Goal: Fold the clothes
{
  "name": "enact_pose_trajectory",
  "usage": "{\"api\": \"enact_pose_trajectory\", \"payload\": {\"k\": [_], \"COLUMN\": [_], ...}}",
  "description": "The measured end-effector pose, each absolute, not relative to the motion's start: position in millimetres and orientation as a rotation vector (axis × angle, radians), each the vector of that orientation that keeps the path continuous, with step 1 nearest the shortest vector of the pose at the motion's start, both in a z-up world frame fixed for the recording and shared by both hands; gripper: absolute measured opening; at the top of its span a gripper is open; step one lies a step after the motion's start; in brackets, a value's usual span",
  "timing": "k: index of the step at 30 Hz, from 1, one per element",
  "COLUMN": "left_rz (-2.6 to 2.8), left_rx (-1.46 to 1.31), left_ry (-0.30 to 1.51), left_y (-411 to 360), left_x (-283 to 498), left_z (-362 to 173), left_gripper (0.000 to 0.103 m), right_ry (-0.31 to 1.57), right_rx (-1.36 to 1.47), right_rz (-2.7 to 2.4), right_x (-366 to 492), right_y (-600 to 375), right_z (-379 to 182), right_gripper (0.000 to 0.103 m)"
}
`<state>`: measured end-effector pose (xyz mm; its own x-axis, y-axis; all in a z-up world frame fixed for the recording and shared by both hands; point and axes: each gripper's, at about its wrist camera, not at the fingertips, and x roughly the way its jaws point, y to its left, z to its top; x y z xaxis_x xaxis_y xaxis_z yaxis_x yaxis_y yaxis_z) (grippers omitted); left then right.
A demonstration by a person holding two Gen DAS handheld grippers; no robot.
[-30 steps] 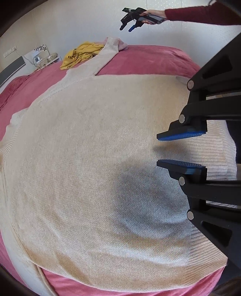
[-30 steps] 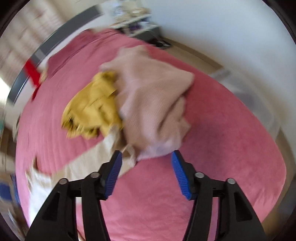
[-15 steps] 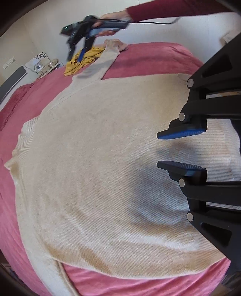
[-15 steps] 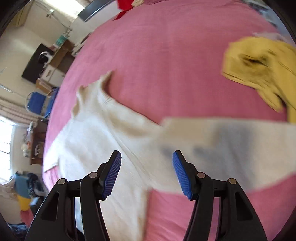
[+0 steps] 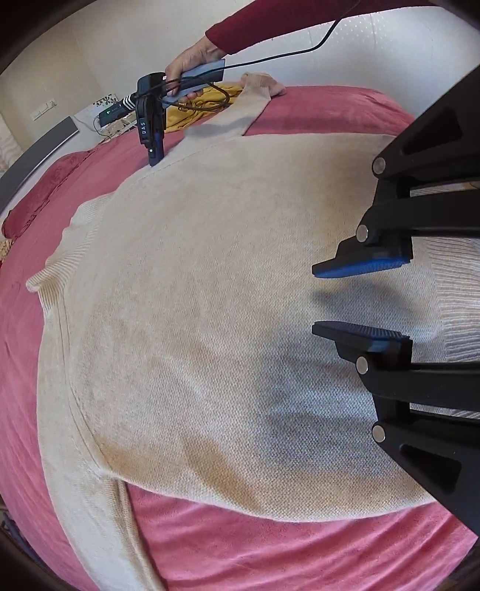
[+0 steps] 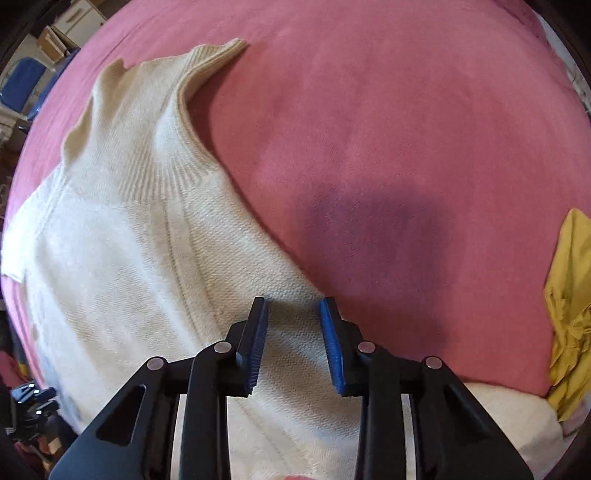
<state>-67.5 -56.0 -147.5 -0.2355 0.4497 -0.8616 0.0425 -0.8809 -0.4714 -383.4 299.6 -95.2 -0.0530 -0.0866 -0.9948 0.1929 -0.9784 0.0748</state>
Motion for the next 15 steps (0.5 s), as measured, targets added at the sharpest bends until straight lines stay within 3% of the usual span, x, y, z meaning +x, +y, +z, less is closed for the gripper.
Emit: {"api": "enact_pose_trajectory", "payload": {"k": [2, 3, 4, 9, 11, 12, 13, 15], "left_rz": [2.19, 2.184, 2.179, 2.136, 2.127, 2.129, 2.131, 2.132], "left_rx": [-1.757, -1.762, -1.768, -1.789, -1.792, -1.792, -1.792, -1.79], "left_ry": [-0.599, -0.602, -0.604, -0.663, -0.669, -0.665, -0.666, -0.67], "left_y": [-56.0, -55.3, -56.0, -61.5, -63.5, -67.2, -66.9, -66.6], "left_x": [-67.7, -67.9, -67.5, -65.5, -62.5, -60.8, -60.8, -60.6], "left_z": [-152.7, -155.6, -158.1, -165.6, -164.9, -163.9, -163.5, -162.1], "left_gripper": [0.024, 0.024, 0.024, 0.024, 0.024, 0.024, 0.024, 0.024], "right_ry": [0.104, 0.101, 0.129, 0.194, 0.277, 0.328, 0.392, 0.505], "right_rx": [1.997, 1.994, 2.012, 2.048, 2.044, 2.024, 2.0, 1.947], "right_rz": [-2.173, -2.174, -2.16, -2.06, -2.089, -2.106, -2.134, -2.196], "right_x": [-382.5, -381.8, -380.2, -366.5, -361.1, -358.0, -354.6, -349.4], "right_y": [302.2, 303.5, 303.3, 297.9, 293.1, 288.8, 283.5, 274.4], "right_z": [-88.8, -86.5, -87.7, -99.0, -97.7, -94.7, -90.3, -81.8], "right_gripper": [0.04, 0.057, 0.064, 0.063, 0.045, 0.016, 0.008, 0.007]}}
